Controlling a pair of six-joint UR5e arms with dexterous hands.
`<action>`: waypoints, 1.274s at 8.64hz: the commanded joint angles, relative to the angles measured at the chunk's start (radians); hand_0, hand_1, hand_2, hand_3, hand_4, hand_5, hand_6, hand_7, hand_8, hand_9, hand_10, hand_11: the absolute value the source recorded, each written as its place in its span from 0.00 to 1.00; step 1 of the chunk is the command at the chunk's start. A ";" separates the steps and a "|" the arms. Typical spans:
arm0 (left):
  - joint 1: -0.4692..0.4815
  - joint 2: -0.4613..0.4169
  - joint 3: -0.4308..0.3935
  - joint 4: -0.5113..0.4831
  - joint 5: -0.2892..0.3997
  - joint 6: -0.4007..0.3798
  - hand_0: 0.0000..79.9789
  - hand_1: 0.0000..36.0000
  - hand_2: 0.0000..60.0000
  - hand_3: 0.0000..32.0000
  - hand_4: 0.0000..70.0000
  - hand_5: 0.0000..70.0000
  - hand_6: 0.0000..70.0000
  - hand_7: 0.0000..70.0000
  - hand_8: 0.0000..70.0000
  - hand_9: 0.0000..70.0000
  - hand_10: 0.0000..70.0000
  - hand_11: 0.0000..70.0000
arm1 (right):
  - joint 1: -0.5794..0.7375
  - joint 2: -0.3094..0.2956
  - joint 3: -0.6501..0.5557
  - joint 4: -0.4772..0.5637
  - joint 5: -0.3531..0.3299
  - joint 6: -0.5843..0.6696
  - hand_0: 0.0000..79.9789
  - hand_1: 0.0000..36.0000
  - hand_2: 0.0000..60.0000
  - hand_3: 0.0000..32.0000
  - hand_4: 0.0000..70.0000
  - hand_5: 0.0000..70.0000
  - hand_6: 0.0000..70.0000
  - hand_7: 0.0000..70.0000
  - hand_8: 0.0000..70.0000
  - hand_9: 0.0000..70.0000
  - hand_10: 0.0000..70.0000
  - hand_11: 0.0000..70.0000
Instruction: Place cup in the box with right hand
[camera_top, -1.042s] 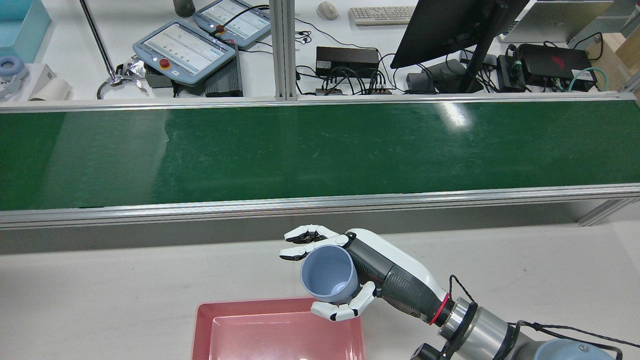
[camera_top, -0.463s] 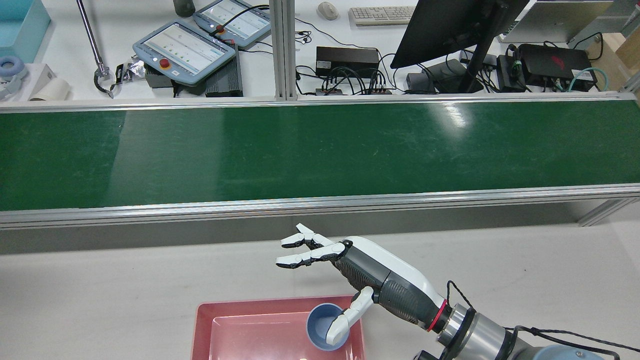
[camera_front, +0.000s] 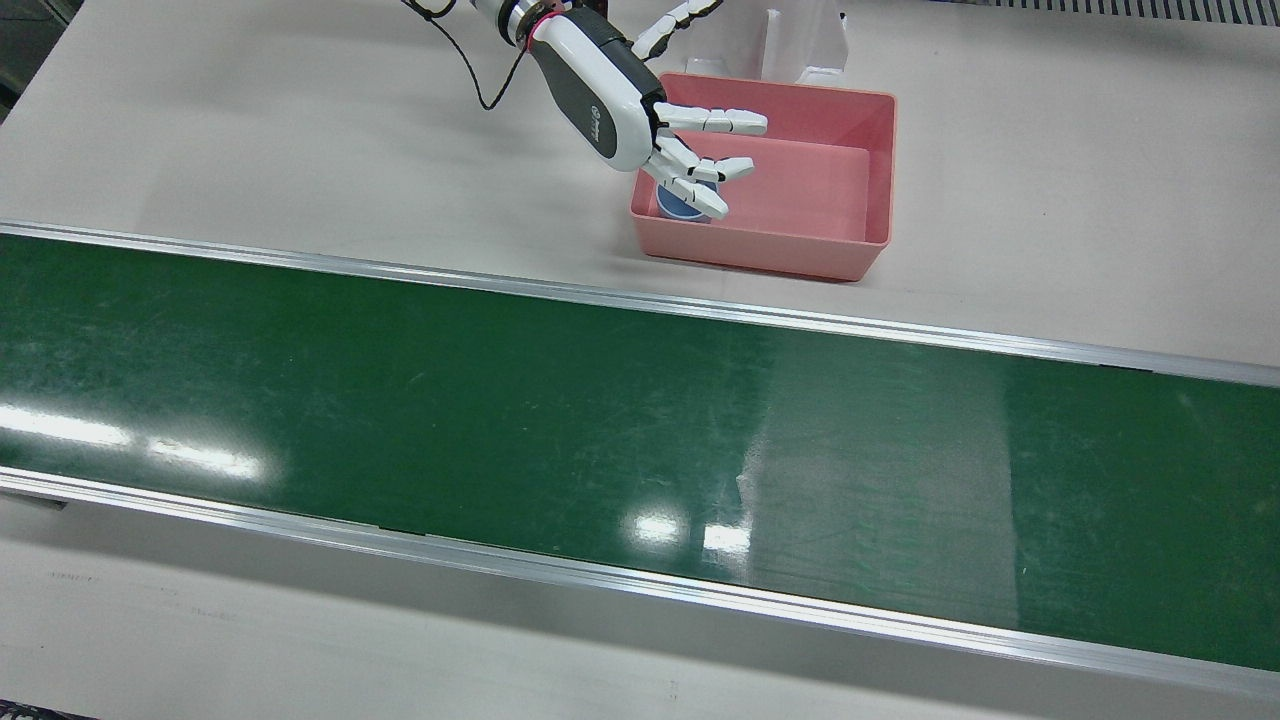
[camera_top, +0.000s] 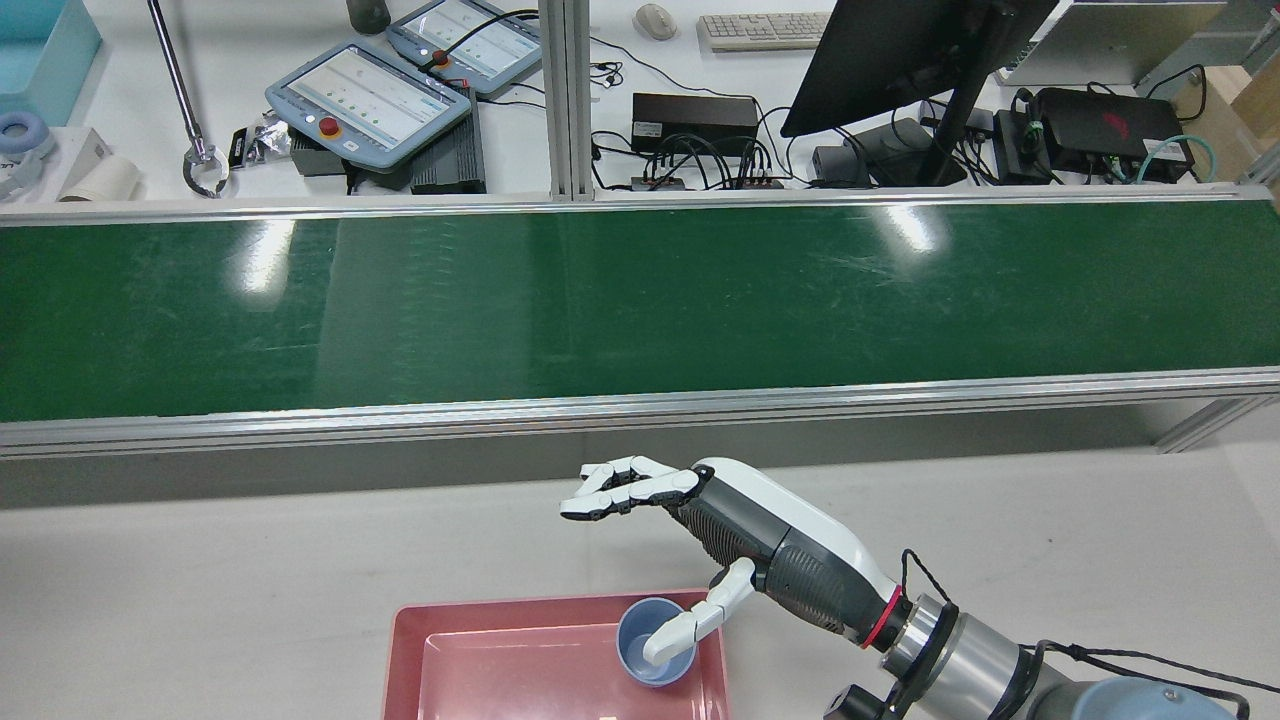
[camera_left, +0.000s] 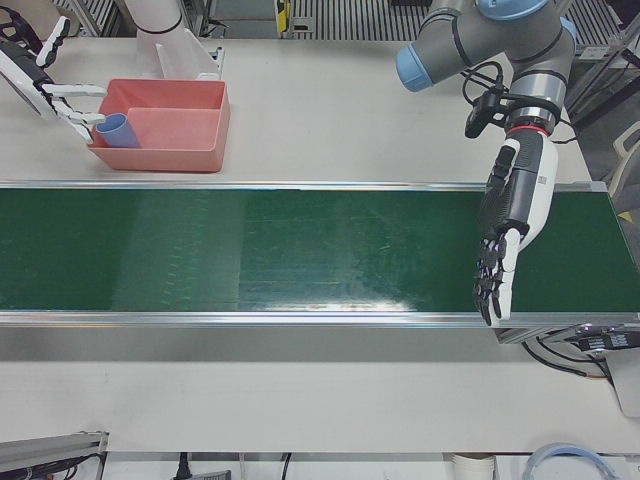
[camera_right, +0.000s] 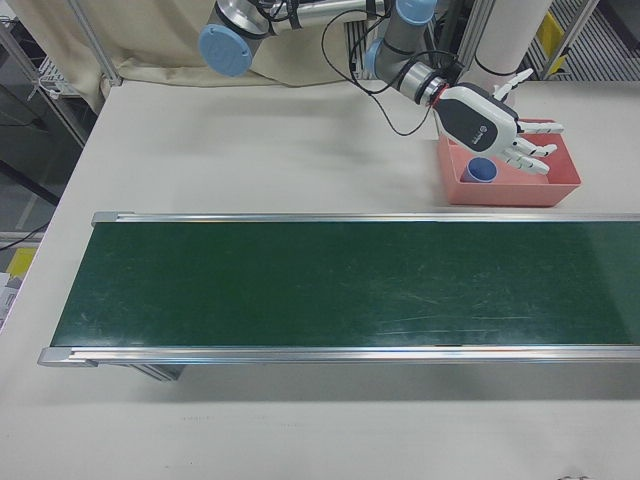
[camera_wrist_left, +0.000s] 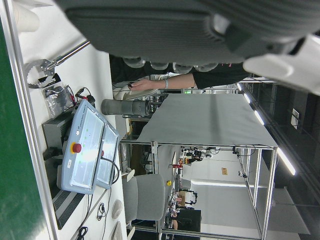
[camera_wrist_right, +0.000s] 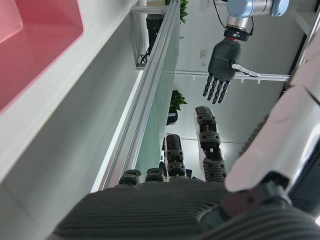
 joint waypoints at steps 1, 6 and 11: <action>0.000 -0.002 0.000 0.000 0.001 0.000 0.00 0.00 0.00 0.00 0.00 0.00 0.00 0.00 0.00 0.00 0.00 0.00 | 0.262 -0.012 0.024 -0.004 -0.008 0.010 0.52 0.20 0.30 0.00 0.28 0.08 0.32 1.00 0.38 0.73 0.23 0.34; 0.000 0.000 -0.002 0.000 -0.001 0.000 0.00 0.00 0.00 0.00 0.00 0.00 0.00 0.00 0.00 0.00 0.00 0.00 | 0.740 -0.272 -0.033 -0.004 -0.017 0.120 0.52 0.09 0.09 0.00 0.24 0.09 0.29 1.00 0.41 0.74 0.28 0.41; 0.000 -0.002 -0.002 0.002 0.001 0.000 0.00 0.00 0.00 0.00 0.00 0.00 0.00 0.00 0.00 0.00 0.00 0.00 | 1.020 -0.302 -0.291 0.058 -0.170 0.208 0.52 0.21 0.18 0.00 0.17 0.04 0.03 0.05 0.00 0.01 0.04 0.07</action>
